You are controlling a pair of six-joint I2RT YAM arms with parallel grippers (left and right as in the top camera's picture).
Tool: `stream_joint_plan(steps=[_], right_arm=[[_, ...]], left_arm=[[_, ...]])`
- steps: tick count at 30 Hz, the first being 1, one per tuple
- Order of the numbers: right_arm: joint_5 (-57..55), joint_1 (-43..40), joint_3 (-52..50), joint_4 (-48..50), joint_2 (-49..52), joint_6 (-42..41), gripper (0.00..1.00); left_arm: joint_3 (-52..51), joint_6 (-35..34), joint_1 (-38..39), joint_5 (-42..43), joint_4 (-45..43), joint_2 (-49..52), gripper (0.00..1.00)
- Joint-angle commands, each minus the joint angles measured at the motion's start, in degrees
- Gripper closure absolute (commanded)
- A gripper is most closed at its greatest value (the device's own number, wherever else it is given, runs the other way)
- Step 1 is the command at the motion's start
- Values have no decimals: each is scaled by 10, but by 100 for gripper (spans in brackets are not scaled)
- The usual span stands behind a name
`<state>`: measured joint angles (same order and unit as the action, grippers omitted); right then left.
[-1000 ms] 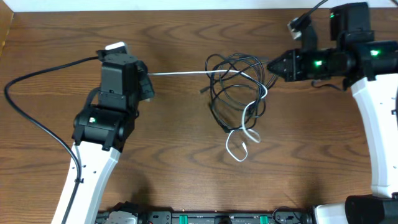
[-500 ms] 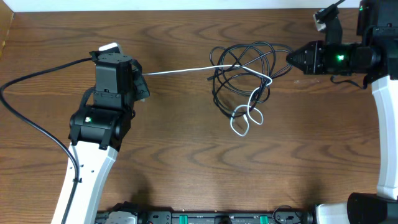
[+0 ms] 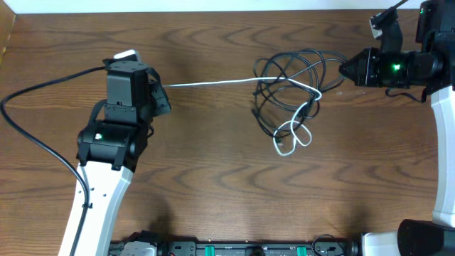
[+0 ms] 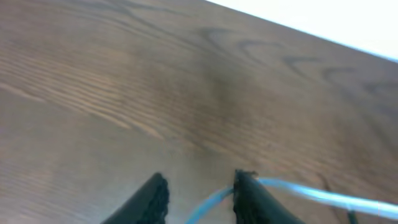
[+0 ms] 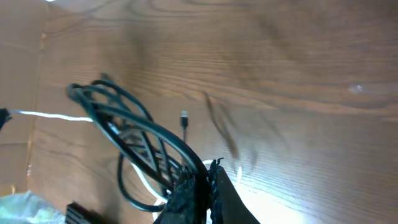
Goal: Untangle cables
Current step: 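Release the white cable with the left gripper and reach back toward the bundle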
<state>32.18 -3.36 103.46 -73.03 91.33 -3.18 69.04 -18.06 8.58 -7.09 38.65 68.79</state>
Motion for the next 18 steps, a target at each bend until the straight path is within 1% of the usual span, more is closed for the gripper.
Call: stream_joint_plan(steps=[1, 2, 5, 6, 7, 10, 13, 18], right_arm=[[-27, 13, 14, -1, -10, 7, 99], [-27, 20, 13, -1, -10, 7, 99], [-27, 44, 12, -1, -10, 7, 99], [-27, 52, 12, -1, -10, 7, 99], [-27, 60, 12, -1, -9, 7, 99], [-27, 79, 12, -1, -9, 7, 99], [-27, 95, 12, -1, -9, 6, 99], [-28, 105, 12, 0, -5, -9, 99]], left_arm=[[17, 44, -9, 83, 1, -2, 50], [17, 51, -9, 105, 2, -2, 46], [17, 68, -9, 189, 3, 4, 37], [17, 83, -9, 222, 3, 6, 36], [17, 102, -9, 259, 3, 11, 35], [17, 125, -9, 315, 2, 26, 34], [17, 125, -9, 359, -6, 46, 33], [17, 121, -9, 497, -49, 83, 33]])
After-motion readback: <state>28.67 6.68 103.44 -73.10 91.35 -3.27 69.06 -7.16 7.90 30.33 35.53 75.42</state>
